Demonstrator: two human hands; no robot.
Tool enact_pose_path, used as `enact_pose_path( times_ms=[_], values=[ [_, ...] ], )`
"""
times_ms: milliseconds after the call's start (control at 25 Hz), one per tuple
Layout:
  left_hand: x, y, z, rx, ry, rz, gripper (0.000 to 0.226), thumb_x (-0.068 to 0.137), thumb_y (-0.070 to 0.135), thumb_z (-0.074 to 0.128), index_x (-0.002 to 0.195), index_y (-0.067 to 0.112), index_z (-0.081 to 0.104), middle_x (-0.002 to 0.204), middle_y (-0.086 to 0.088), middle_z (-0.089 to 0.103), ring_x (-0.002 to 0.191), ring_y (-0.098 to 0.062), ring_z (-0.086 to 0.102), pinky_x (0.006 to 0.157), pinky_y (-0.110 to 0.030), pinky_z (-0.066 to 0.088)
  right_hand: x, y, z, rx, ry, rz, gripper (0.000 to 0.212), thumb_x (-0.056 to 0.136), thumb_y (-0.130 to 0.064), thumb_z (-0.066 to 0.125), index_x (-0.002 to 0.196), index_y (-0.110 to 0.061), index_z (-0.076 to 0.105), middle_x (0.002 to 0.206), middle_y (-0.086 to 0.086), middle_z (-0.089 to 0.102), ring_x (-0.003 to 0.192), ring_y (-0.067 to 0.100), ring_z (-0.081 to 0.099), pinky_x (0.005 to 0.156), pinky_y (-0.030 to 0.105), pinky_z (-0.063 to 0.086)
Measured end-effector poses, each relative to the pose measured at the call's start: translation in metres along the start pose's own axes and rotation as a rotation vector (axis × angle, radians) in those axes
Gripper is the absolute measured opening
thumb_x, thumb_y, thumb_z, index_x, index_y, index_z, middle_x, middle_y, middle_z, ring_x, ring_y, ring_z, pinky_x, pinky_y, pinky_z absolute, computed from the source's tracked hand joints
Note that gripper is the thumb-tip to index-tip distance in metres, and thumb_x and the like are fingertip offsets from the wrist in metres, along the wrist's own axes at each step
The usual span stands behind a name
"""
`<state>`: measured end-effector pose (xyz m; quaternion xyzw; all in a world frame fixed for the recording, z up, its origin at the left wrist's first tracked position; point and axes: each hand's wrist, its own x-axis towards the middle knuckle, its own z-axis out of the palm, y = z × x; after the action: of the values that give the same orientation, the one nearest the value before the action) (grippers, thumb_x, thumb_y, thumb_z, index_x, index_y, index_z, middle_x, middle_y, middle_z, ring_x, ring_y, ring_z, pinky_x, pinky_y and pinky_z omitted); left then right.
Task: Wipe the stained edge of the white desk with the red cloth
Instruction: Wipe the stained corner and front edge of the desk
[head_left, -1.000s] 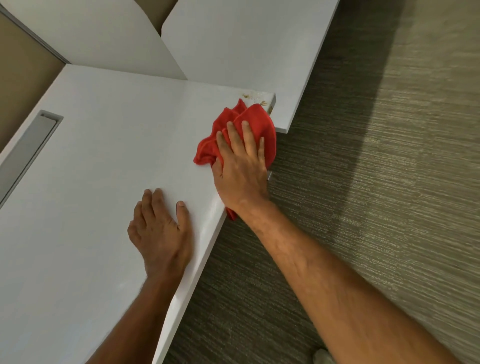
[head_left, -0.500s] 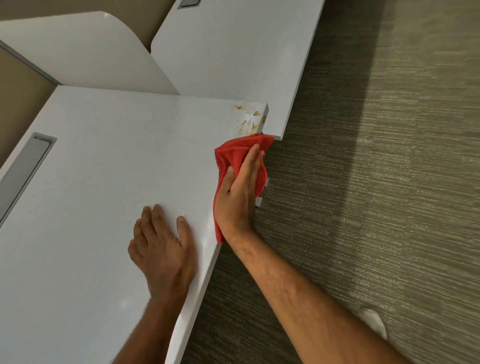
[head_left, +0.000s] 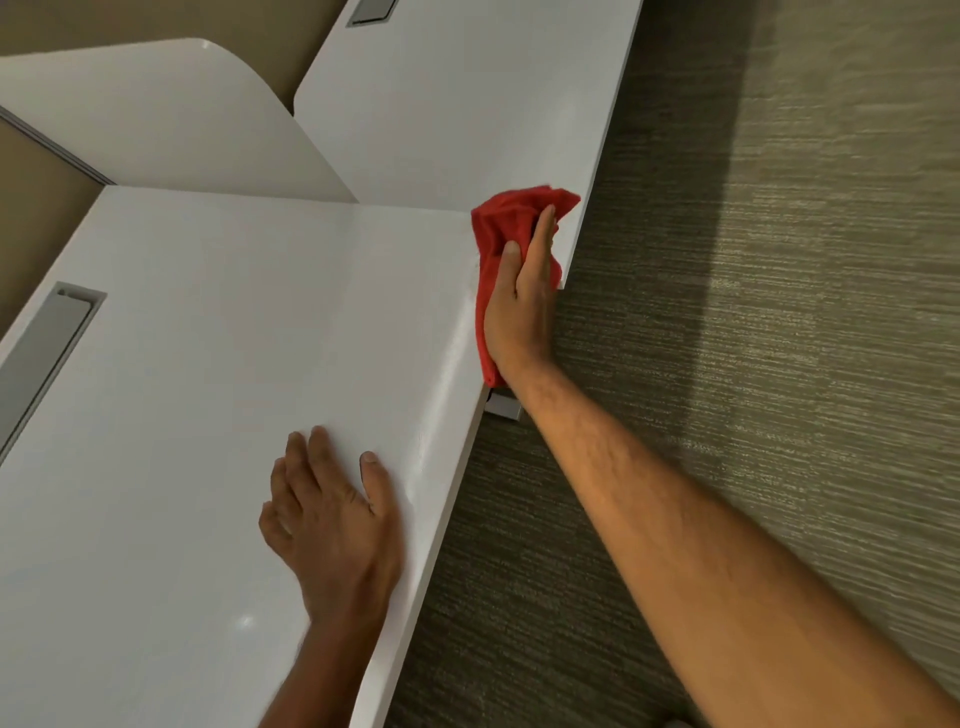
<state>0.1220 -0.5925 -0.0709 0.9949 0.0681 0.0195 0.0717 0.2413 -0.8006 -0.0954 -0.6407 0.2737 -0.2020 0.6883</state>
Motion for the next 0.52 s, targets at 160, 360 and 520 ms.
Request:
enact_pose_path(
  times_ms=[160, 360, 520],
  values=[
    [0.000, 0.003, -0.003, 0.010, -0.021, -0.003, 0.073, 0.099, 0.054, 0.019, 0.161, 0.016, 0.024, 0.170, -0.011, 0.024, 0.157, -0.034, 0.021, 0.125, -0.060, 0.018, -0.082, 0.016, 0.007, -0.071, -0.014, -0.080, 0.061, 0.115, -0.034, 0.028, 0.166, -0.033, -0.005, 0.177, -0.003, -0.003, 0.165, 0.018, 0.001, 0.133, 0.052, 0.018],
    [0.001, 0.003, -0.004, 0.024, -0.035, -0.011, 0.075, 0.098, 0.055, 0.016, 0.162, 0.016, 0.022, 0.171, -0.011, 0.021, 0.158, -0.034, 0.019, 0.126, -0.059, 0.016, -0.119, 0.031, 0.017, -0.216, -0.016, -0.124, 0.062, 0.113, -0.032, 0.029, 0.167, -0.031, -0.003, 0.177, -0.006, -0.013, 0.164, 0.014, -0.012, 0.133, 0.051, 0.020],
    [0.002, 0.002, -0.004, 0.011, -0.031, -0.004, 0.075, 0.098, 0.056, 0.016, 0.162, 0.017, 0.022, 0.171, -0.010, 0.021, 0.157, -0.033, 0.019, 0.126, -0.058, 0.015, -0.052, 0.016, 0.014, -0.230, 0.010, -0.087, 0.062, 0.114, -0.031, 0.030, 0.167, -0.021, 0.001, 0.177, 0.004, -0.006, 0.164, 0.022, -0.006, 0.134, 0.053, 0.012]
  ],
)
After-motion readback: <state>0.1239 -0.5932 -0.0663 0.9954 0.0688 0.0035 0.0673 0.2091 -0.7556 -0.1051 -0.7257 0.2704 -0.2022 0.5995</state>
